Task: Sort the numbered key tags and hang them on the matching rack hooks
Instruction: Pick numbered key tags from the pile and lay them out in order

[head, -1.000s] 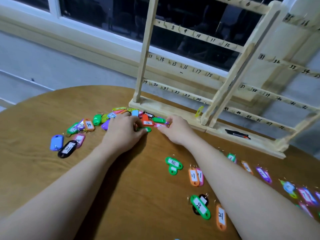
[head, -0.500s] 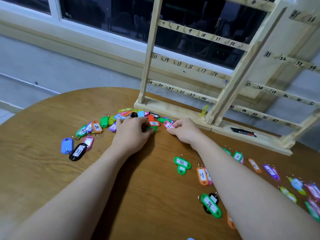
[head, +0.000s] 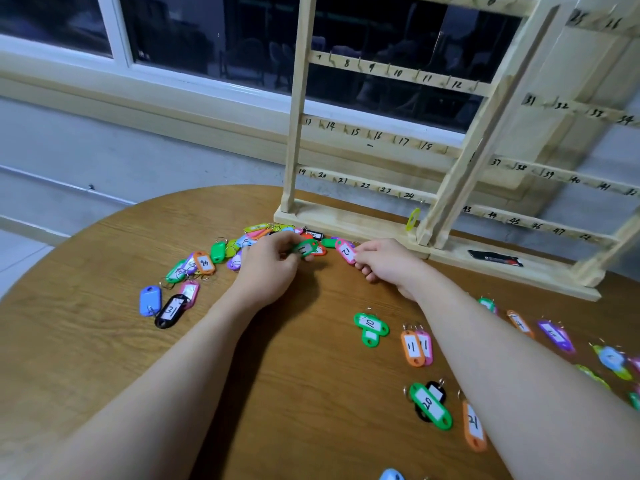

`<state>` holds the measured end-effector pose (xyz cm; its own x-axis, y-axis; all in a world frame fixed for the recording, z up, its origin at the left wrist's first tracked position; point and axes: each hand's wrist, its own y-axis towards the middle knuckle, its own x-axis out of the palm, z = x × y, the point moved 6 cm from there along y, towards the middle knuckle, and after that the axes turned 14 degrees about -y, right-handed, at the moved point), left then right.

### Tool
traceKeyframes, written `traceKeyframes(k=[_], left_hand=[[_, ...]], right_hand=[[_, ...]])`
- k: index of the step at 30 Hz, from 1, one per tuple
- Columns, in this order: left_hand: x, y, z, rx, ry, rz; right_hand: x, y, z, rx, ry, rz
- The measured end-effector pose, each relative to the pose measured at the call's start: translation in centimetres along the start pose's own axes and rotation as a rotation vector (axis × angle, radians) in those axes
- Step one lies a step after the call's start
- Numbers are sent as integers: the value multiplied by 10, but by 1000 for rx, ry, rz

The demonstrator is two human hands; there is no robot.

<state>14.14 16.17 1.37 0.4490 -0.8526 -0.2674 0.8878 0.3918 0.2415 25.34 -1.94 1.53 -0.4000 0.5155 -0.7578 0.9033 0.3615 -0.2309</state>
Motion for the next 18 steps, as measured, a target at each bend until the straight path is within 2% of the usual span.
traceKeyframes(k=[3, 11, 18], left_hand=[[1, 1, -6, -36, -61, -38], [0, -1, -2, -51, -138, -10], [-1, -2, -3, -52, -105, -4]], right_hand=[[1, 1, 2, -1, 31, 13], [3, 1, 7, 26, 96, 52], [10, -4, 1, -21, -147, 73]])
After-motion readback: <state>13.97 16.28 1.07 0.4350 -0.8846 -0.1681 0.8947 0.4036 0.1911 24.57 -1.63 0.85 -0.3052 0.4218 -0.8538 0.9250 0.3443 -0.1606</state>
